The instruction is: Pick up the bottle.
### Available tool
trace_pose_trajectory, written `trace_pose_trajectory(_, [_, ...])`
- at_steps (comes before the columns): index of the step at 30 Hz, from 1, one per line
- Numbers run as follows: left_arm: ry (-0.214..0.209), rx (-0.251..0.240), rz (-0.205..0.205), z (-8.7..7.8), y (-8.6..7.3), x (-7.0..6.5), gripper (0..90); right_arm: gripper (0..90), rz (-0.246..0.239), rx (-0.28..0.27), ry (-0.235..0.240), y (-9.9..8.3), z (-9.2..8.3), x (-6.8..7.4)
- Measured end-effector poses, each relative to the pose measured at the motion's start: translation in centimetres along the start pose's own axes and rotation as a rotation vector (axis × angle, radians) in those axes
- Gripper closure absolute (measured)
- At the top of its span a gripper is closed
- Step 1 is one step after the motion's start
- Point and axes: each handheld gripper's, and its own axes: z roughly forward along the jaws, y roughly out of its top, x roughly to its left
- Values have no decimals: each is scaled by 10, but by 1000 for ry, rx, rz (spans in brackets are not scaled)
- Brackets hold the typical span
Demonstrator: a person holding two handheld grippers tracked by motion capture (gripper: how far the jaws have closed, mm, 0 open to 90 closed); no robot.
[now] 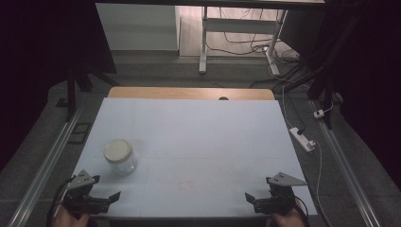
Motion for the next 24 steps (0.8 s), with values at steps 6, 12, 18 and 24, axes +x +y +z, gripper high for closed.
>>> trace_pose_trajectory(6, [-8, 8, 16, 8, 5, 5, 0, 0, 1, 1, -1, 0, 0, 0])
trace_pose_trajectory(12, [15, -1, 13, 16, 10, 10, 0, 0, 7, 2, -1, 0, 0, 0])
trace_pose_trajectory(18, [38, -21, 5, 21, 17, 16, 0, 0, 10, 2, -2, 0, 0, -1])
trace_pose_trajectory(24, [49, -24, 24, 26, 28, 23, 0, 0, 10, 4, 0, 0, 0, -1])
